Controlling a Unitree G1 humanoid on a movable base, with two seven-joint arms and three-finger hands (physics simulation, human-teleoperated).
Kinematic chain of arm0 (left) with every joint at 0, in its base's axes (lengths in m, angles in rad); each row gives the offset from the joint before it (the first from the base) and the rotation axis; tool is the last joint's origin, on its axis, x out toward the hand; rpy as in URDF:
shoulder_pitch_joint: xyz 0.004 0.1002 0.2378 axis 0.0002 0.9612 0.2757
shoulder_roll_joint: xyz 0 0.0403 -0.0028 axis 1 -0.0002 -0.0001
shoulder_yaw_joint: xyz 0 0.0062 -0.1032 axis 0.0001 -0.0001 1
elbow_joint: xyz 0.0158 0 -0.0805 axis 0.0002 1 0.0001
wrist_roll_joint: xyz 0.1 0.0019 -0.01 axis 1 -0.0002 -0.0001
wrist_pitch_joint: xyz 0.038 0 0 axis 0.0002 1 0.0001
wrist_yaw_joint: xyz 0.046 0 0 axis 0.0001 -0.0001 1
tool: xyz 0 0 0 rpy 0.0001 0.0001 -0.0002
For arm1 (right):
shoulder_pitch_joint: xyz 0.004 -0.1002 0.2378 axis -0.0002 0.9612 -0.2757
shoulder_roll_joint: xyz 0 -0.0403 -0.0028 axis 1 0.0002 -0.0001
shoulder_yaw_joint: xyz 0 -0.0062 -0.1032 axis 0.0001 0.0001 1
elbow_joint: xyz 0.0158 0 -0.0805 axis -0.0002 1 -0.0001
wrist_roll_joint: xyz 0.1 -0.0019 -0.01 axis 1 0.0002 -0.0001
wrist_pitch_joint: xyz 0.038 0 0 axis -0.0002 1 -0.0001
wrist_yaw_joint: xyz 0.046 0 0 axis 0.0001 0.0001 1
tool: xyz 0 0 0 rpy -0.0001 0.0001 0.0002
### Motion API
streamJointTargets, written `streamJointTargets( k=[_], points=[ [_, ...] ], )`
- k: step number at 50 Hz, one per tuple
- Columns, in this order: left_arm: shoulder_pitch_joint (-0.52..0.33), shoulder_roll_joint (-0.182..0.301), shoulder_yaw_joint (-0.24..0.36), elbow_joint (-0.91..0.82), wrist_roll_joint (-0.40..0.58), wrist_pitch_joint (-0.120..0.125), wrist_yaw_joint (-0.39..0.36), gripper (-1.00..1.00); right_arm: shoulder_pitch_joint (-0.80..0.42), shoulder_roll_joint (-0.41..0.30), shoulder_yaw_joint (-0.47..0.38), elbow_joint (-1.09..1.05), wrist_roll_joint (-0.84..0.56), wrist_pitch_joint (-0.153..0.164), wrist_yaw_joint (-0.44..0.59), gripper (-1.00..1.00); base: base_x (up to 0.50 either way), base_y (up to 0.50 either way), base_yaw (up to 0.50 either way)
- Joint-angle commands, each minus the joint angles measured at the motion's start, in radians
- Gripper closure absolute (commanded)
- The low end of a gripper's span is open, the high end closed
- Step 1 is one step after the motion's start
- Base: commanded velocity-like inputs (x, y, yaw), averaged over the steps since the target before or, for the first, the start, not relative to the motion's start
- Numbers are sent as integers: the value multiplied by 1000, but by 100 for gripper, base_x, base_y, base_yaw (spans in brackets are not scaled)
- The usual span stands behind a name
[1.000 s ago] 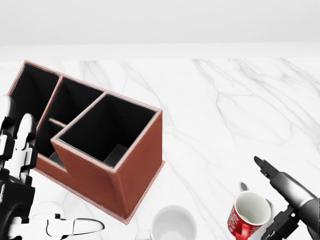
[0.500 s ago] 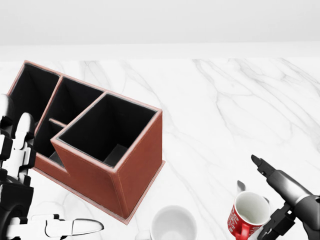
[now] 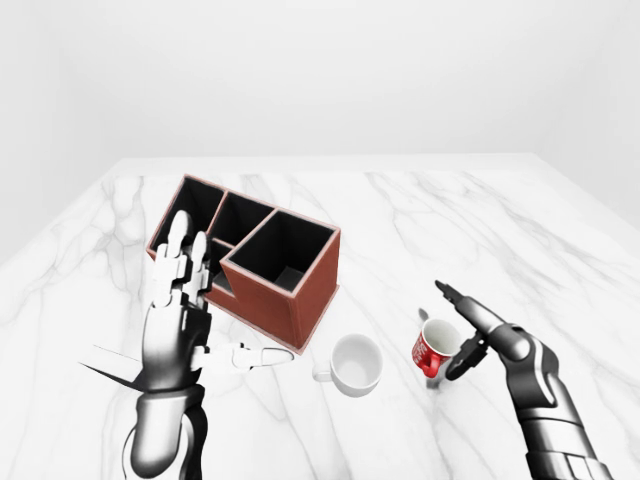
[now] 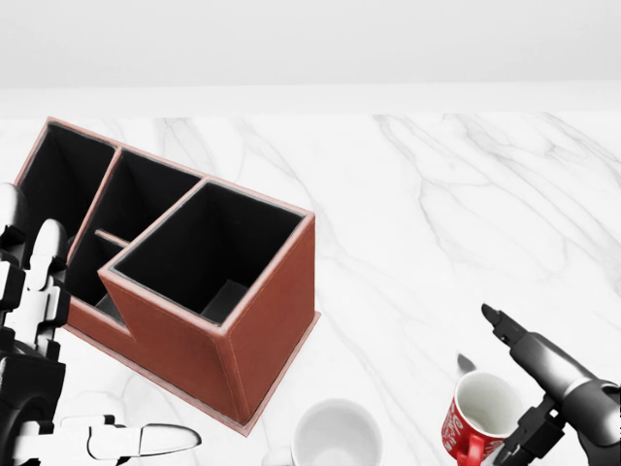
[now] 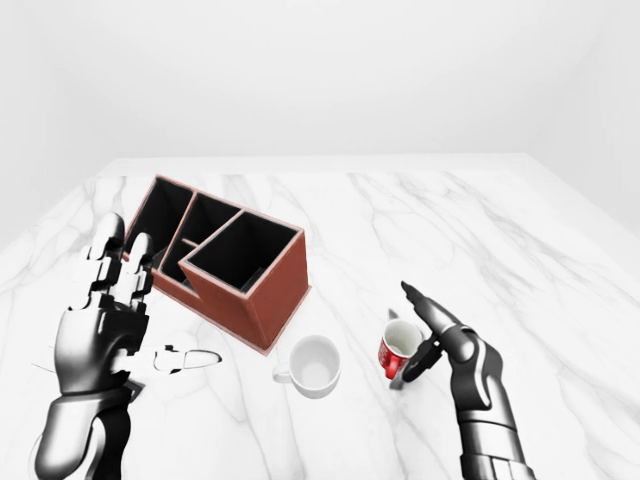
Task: Pick up the red mug and place it to the right of the caddy.
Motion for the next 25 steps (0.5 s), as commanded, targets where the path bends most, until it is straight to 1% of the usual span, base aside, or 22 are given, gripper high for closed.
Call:
streamJointTargets(
  k=[1, 5, 6, 7, 8, 10, 11, 12, 13, 14, 25],
  points=[
    [0, -1, -4, 6, 4, 0, 2, -100, -5, 1, 10, 24, 0, 0, -14, -100, 0, 0, 0],
    [0, 1, 0, 3, 0, 0, 1, -100, 1, 3, 8, 1, -1, 0, -2, -100, 0, 0, 0],
    [1, 1, 0, -4, -1, 0, 1, -100, 4, 3, 7, -4, -2, 0, 0, -58, 0, 0, 0],
    [2, 1, 0, -4, -1, 0, 0, -100, 6, 3, 7, -4, -2, 0, -1, -33, 0, 0, 0],
    [2, 0, 0, -4, -1, 0, 0, -100, 6, 3, 7, -1, -1, 0, -2, -10, 0, 0, 0],
    [1, 0, 1, 1, -1, 0, 0, -100, 6, 3, 6, 9, -1, 0, -6, 13, 0, 0, 0],
    [0, 0, 1, -3, -1, 0, 0, -100, 3, 2, 6, 19, 1, 0, -11, 41, 0, 0, 0],
    [0, 0, 0, -2, -1, 0, 0, -100, 1, 2, 6, 26, 2, 0, -13, 54, 0, 0, 0],
    [1, 0, 0, -1, -1, 0, 0, -100, 0, 1, 7, 31, 3, 0, -16, 92, 0, 0, 0],
    [-1, 0, 1, -2, -1, 0, 0, -100, 1, 1, 8, 35, 3, 0, -19, 100, 0, 0, 0],
    [1, 0, -5, -11, 1, 0, 2, -100, 10, 2, 10, 27, 2, 0, -16, 100, 0, 0, 0]
  ],
)
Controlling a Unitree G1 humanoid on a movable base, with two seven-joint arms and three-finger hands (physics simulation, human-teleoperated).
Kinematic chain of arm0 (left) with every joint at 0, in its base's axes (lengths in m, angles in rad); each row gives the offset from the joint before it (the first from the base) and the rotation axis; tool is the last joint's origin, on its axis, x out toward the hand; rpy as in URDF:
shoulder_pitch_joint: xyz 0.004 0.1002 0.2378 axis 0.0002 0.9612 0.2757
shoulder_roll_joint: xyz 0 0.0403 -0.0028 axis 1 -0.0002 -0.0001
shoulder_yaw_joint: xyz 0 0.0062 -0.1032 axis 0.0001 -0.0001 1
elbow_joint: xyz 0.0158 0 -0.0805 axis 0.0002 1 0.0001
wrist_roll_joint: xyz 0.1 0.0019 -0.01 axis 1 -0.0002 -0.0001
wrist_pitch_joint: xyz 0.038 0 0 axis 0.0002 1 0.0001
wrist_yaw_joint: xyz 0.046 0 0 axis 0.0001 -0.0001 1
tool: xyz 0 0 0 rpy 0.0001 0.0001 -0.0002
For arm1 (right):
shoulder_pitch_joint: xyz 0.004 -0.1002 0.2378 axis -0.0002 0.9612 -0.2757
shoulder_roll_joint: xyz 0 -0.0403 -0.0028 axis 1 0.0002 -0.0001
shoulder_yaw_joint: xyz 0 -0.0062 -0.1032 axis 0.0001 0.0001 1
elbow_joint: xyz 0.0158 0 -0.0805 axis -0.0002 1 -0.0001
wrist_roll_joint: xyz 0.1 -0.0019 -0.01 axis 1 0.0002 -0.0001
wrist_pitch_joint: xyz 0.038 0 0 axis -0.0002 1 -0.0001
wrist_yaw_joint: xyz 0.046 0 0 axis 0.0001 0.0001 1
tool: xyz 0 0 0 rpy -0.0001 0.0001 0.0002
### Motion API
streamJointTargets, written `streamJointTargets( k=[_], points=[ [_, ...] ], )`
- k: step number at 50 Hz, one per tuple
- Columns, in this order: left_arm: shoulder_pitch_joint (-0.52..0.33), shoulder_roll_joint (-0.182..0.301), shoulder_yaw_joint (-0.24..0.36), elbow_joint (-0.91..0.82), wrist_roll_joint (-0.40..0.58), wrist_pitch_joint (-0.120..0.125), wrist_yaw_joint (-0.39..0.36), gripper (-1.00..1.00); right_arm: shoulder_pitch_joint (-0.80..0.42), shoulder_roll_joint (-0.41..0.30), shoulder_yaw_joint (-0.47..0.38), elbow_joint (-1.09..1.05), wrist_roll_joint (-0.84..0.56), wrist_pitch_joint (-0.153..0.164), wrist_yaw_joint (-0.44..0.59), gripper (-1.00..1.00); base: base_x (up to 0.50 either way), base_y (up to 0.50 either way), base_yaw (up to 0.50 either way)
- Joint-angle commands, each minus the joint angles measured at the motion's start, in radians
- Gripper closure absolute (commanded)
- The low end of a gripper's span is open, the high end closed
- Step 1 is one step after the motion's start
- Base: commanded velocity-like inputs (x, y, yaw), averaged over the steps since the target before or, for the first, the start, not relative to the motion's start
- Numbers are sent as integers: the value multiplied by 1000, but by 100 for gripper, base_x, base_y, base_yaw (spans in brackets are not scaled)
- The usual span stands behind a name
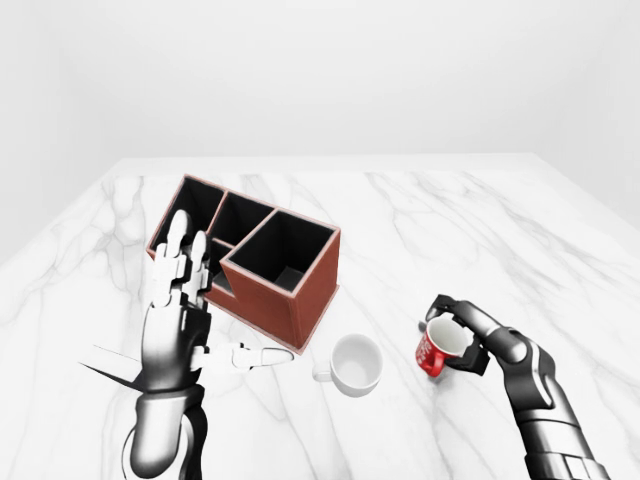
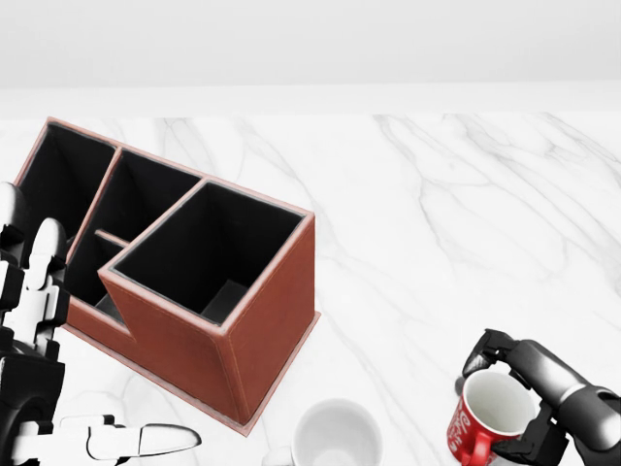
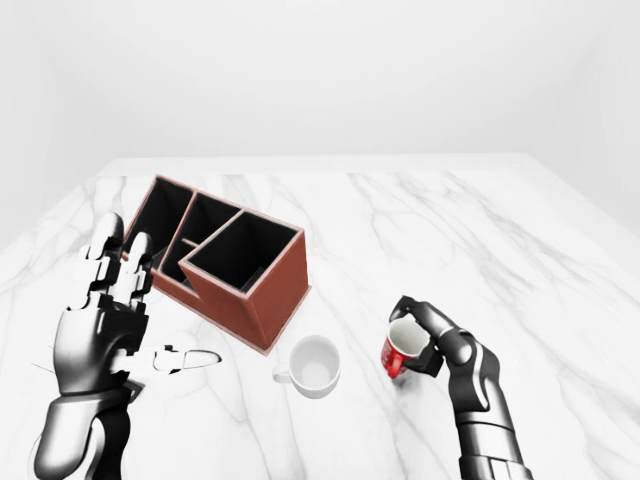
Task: Pick up the red mug and place it to the right of the caddy.
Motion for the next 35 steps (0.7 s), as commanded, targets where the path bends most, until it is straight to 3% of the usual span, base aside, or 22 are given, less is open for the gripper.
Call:
streamJointTargets(
  k=[1, 14, 35],
  points=[
    [3, 0, -6, -4, 3, 0, 1, -100, 7, -2, -5, -10, -13, 0, -6, 100, 0, 0, 0],
    [1, 2, -8, 3, 2, 0, 2, -100, 0, -24, -56, -189, -35, 0, 116, 100, 0, 0, 0],
    [3, 1, -3, 3, -1, 0, 0, -100, -161, -37, -28, -405, -114, 0, 116, 100, 0, 0, 0]
  ],
)
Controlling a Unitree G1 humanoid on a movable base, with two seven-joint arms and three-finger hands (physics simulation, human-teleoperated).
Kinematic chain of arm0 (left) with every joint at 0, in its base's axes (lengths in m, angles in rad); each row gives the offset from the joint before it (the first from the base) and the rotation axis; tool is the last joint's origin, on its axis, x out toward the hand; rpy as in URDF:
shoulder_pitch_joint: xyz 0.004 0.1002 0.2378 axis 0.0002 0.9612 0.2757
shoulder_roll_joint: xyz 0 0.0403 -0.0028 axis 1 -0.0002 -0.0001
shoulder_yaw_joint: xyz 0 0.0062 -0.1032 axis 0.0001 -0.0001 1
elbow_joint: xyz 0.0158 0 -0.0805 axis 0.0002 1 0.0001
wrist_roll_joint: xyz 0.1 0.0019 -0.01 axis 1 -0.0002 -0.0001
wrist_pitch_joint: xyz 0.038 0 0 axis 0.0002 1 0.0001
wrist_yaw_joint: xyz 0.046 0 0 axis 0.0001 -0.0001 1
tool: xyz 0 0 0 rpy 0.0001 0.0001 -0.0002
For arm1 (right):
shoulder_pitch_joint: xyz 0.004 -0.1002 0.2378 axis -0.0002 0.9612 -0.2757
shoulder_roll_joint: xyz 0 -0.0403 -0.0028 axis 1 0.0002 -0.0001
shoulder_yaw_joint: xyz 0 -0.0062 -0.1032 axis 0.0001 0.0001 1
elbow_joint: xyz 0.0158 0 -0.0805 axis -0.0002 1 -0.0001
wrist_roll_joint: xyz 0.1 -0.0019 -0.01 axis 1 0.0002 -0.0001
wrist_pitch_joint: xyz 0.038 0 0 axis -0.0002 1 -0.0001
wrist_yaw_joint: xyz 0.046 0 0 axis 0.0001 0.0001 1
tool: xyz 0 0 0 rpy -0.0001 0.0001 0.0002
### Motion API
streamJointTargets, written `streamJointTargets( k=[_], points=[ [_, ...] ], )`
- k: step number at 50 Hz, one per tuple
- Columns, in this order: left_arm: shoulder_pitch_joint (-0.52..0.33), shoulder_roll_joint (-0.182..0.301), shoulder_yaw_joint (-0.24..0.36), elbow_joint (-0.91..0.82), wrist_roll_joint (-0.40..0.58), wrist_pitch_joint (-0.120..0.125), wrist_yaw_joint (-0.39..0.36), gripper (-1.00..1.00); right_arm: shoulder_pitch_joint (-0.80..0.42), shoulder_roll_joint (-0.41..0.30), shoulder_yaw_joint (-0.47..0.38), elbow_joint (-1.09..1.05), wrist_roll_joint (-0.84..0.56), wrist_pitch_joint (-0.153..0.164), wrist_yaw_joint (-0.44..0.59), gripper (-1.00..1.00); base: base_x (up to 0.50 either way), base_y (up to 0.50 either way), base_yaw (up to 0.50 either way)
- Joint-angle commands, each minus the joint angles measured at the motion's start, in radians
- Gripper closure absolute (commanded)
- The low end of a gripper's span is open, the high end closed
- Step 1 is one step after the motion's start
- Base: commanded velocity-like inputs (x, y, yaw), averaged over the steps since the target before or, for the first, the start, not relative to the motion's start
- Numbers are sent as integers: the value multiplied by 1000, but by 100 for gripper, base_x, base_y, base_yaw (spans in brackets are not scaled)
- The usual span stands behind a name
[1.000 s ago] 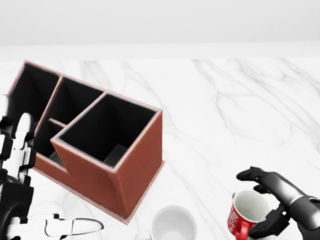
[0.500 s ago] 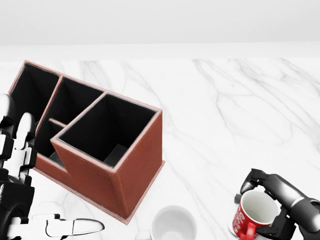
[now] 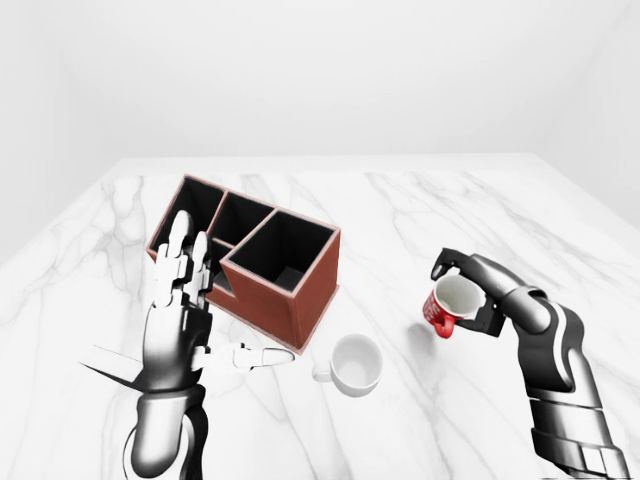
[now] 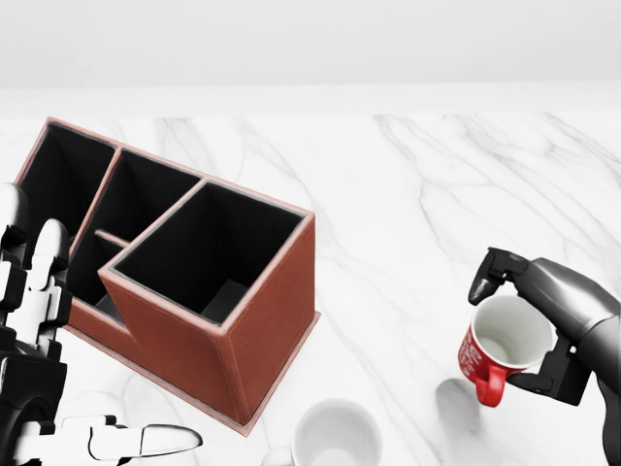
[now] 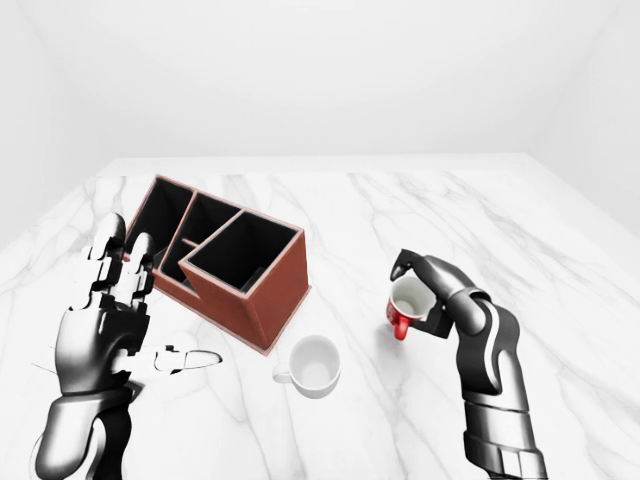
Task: Pick up the red mug and place it to the right of the caddy.
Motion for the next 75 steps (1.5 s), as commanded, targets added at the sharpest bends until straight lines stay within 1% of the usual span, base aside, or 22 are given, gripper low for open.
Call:
streamJointTargets(
  k=[1, 6, 17, 21, 28, 36, 53, 64, 71, 75],
  points=[
    [0, 0, 3, 5, -2, 0, -2, -100, -102, -5, 11, -84, -16, 0, 0, 100, 0, 0, 0],
    [1, -1, -2, 4, 2, 0, 0, -100, -128, 5, 33, -82, -8, 0, 0, 100, 0, 0, 0],
    [0, -1, 7, 5, -5, 0, -4, -100, -167, 61, 104, -84, -26, 0, 0, 100, 0, 0, 0],
    [-2, -1, 5, 2, -2, 0, -2, -100, -196, 87, 131, -51, -27, 0, 0, 100, 0, 0, 0],
    [-2, -1, 4, 7, -3, 0, -2, -100, -207, 138, 180, -31, -41, 0, 0, 100, 0, 0, 0],
    [-3, -1, 7, 11, -5, 0, -4, -100, -240, 179, 218, 26, -34, 0, 0, 100, 0, 0, 0],
    [-9, 0, 5, 12, -3, 0, -1, -100, -252, 209, 239, 97, -17, 0, 0, 100, 0, 0, 0],
    [-7, -1, 14, 7, -10, 0, -6, -100, -256, 216, 241, 137, 13, 0, -39, 100, 0, 0, 0],
    [-4, -1, 15, 3, -12, 0, -9, -100, -263, 219, 241, 211, 47, 0, -105, 100, 0, 0, 0],
    [-1, -2, 15, 11, -12, 0, -10, -100, -267, 221, 243, 221, 53, 0, -117, 100, 0, 0, 0]
  ],
)
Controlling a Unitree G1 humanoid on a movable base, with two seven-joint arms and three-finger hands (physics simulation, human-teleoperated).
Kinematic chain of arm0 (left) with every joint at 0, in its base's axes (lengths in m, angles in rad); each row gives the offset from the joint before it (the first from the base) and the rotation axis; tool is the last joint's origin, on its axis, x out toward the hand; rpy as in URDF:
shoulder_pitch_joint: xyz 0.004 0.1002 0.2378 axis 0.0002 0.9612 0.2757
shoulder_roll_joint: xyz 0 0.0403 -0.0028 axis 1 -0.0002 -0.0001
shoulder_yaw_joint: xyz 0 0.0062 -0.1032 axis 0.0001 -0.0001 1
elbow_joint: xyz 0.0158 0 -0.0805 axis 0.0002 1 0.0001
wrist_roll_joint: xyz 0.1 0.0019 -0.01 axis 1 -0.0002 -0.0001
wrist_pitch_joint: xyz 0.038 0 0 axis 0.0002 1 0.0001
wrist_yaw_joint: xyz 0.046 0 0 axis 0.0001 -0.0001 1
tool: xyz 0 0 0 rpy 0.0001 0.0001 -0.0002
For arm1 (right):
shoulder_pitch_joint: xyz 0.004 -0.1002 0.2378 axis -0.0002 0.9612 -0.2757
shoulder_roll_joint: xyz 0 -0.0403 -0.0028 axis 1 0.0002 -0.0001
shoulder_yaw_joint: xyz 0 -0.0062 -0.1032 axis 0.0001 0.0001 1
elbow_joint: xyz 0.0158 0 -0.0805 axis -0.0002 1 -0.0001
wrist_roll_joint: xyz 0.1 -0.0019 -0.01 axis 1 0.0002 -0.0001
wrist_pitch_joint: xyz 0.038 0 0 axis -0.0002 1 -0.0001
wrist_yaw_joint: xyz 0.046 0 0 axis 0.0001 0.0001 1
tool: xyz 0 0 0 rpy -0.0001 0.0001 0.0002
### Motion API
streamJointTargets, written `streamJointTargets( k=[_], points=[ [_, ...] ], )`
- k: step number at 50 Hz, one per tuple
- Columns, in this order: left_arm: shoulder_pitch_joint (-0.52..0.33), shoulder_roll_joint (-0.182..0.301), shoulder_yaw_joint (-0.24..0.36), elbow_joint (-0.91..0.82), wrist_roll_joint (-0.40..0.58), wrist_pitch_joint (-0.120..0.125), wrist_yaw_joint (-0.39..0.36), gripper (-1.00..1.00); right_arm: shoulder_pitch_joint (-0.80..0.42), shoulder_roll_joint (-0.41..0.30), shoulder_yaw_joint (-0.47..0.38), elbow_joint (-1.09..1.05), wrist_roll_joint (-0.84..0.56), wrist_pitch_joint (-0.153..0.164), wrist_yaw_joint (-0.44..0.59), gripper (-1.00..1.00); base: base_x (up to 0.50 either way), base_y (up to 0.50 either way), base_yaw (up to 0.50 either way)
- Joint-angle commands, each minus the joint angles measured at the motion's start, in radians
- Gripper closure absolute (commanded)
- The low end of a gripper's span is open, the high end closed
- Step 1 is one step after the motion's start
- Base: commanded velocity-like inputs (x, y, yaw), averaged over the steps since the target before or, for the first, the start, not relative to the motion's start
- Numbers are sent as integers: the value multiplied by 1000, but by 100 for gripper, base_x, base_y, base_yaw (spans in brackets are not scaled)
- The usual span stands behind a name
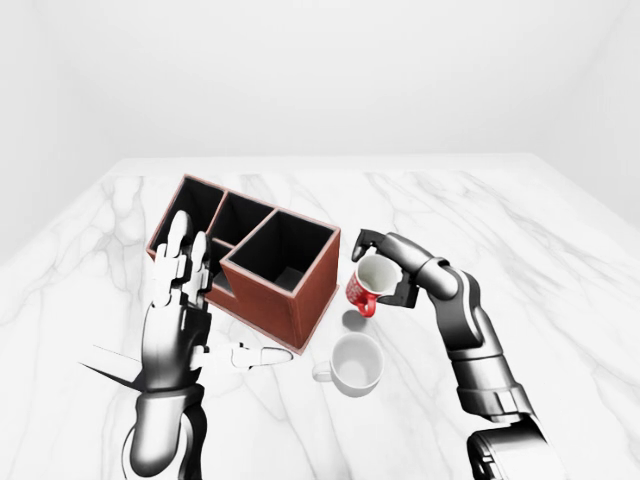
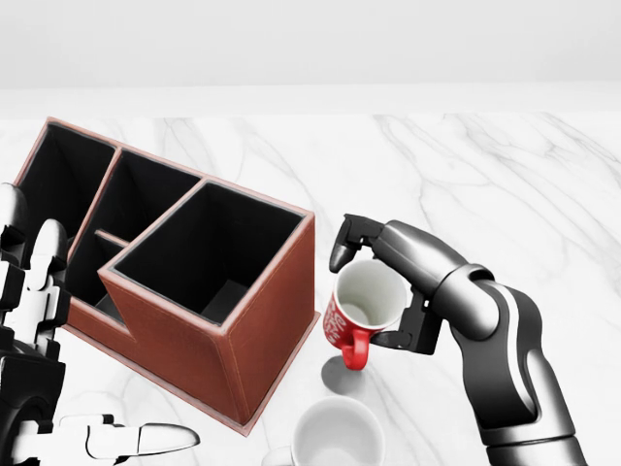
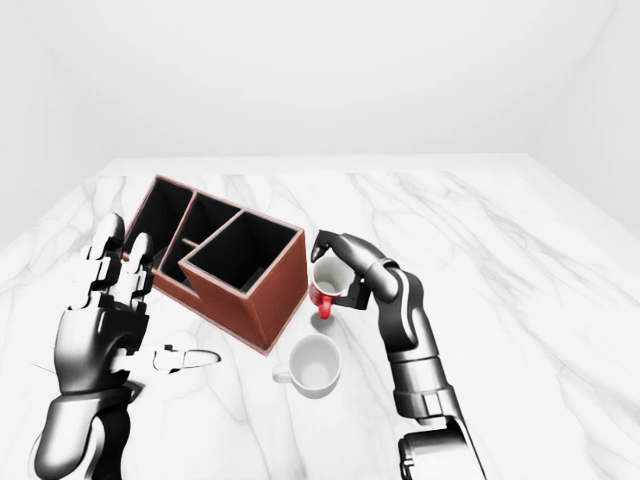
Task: Pick up the red mug and place it to the right of the caddy.
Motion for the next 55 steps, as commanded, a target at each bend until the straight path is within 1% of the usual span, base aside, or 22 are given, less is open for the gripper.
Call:
streamJointTargets(
  k=[1, 12, 16, 31, 48, 55],
  points=[
    [1, -1, 3, -1, -2, 0, -2, -100, -11, 10, 4, 64, 24, 0, -63, 100, 0, 0, 0],
    [0, -1, 7, -8, -4, 0, -5, -100, -18, -1, 2, 123, 43, 0, -101, 100, 0, 0, 0],
    [3, -3, -1, -4, 2, 0, -2, -100, -15, -4, 5, 145, 37, 0, -111, 100, 0, 0, 0],
    [4, 1, -7, -10, 1, 0, 0, -100, -13, 10, 24, 139, -9, 0, -100, 100, 0, 0, 0],
    [0, -2, 14, -6, -11, 0, -8, -100, -31, 20, 28, 330, -19, 0, -239, 100, 0, 0, 0],
    [0, -2, 5, -3, -4, 0, -7, -100, -53, 17, 32, 392, -26, 0, -267, 100, 0, 0, 0]
  ],
)
